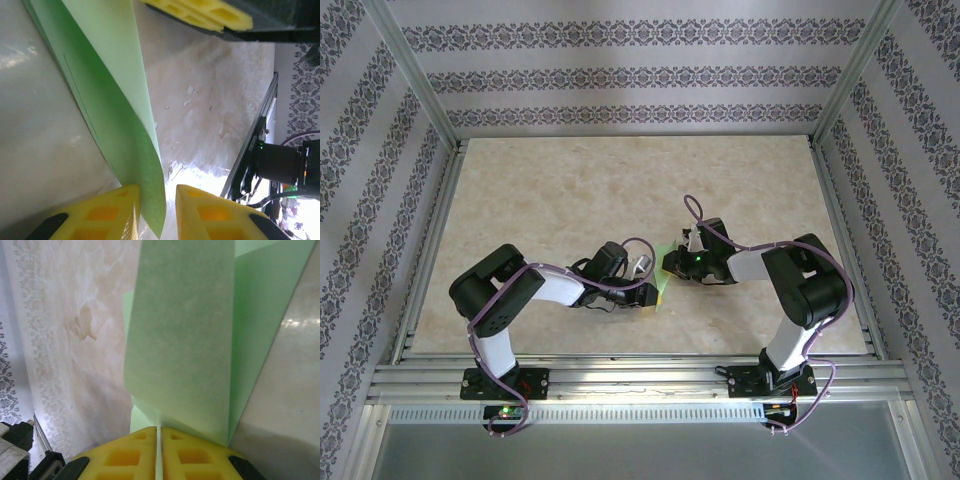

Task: Fold a paper plane with a square sheet of paper (pick it up from the middle)
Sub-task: Fold the wing for the fifth time at the center of the table.

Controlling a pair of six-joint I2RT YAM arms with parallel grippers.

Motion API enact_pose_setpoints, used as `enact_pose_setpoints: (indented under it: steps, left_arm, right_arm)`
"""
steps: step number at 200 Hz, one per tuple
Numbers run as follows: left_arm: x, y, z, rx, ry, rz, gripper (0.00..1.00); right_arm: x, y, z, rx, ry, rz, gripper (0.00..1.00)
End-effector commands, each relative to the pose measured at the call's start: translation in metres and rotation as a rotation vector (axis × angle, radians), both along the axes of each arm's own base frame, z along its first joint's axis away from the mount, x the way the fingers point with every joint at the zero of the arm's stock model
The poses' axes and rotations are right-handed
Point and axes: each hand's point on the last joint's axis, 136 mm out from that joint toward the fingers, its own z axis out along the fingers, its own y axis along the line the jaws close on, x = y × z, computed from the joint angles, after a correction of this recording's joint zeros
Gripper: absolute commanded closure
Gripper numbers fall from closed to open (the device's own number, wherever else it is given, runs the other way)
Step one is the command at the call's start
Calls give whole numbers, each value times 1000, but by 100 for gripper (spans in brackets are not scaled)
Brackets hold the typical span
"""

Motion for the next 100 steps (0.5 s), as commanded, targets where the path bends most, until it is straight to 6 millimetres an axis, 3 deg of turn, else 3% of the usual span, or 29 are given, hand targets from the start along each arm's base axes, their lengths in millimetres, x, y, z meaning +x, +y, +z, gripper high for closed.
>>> enact_pose_setpoints:
  steps: [1, 64, 100]
  left_arm:
    - [12, 2, 11, 3, -37, 56, 75]
    - [21, 0, 14, 5, -46, 73, 77]
    - [24, 8, 18, 34, -71, 108, 71]
  right_arm:
    - [-17, -14, -31, -96, 98, -13, 87]
    - [-17, -13, -31, -95, 103, -6, 88]
    - [-17, -12, -31, -97, 103, -6, 88]
